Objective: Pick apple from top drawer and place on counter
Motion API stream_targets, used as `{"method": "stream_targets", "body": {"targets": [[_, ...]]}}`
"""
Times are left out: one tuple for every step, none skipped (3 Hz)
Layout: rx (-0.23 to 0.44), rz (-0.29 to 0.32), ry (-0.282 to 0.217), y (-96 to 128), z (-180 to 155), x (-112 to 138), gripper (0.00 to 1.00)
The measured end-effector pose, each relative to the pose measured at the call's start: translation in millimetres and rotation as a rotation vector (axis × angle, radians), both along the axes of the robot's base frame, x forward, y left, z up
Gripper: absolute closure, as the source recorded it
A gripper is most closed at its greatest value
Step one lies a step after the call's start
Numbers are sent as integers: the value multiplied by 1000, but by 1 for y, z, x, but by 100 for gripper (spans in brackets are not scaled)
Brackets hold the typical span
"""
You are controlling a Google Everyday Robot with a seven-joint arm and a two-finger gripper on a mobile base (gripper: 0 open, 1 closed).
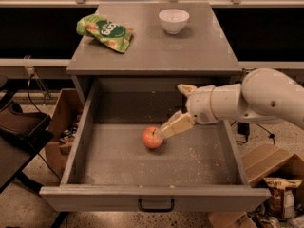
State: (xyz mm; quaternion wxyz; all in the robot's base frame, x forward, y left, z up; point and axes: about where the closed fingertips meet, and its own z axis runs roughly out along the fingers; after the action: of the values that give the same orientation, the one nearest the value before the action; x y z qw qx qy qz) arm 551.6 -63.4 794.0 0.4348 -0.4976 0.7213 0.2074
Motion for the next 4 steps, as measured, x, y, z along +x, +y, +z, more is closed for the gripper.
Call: {"method": "stream_targets", "body": {"targets": [[-20,43,16,35,-35,11,0],[-26,64,27,66,-86,36,0],[-39,73,46,74,-122,50,0],[-70,66,76,60,-149,47,0]]}}
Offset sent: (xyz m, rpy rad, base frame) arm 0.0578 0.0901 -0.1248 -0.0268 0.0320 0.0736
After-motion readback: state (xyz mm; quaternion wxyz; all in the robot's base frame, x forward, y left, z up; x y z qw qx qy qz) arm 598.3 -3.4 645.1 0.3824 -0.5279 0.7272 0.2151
